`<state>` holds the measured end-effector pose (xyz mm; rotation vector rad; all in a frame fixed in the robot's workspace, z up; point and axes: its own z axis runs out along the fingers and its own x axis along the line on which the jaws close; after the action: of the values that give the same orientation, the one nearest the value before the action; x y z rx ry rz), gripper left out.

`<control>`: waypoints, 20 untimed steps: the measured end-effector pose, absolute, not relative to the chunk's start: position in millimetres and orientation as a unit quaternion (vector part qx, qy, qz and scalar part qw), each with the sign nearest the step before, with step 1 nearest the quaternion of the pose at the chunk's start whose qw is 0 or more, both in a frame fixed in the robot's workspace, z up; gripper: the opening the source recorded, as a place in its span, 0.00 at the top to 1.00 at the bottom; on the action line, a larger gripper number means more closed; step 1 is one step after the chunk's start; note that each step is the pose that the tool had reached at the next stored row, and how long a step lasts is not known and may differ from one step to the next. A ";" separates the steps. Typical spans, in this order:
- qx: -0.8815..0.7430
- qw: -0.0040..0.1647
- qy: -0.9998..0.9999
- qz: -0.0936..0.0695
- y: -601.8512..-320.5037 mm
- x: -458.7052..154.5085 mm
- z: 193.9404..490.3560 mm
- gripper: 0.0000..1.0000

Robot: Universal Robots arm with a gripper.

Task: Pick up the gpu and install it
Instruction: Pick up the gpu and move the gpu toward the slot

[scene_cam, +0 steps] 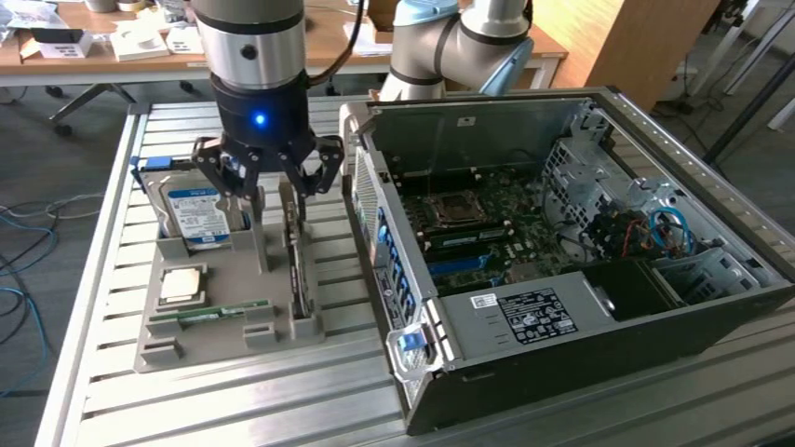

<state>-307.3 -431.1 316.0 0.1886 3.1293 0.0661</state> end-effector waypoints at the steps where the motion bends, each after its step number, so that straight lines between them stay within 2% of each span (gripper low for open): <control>1: 0.060 0.003 0.998 0.021 -431.1 -307.3 314.9 0.47; 20: 0.060 0.003 0.998 0.021 -436.1 -307.3 308.8 0.47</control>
<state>-307.3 -436.1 308.8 0.1886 3.1293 0.0661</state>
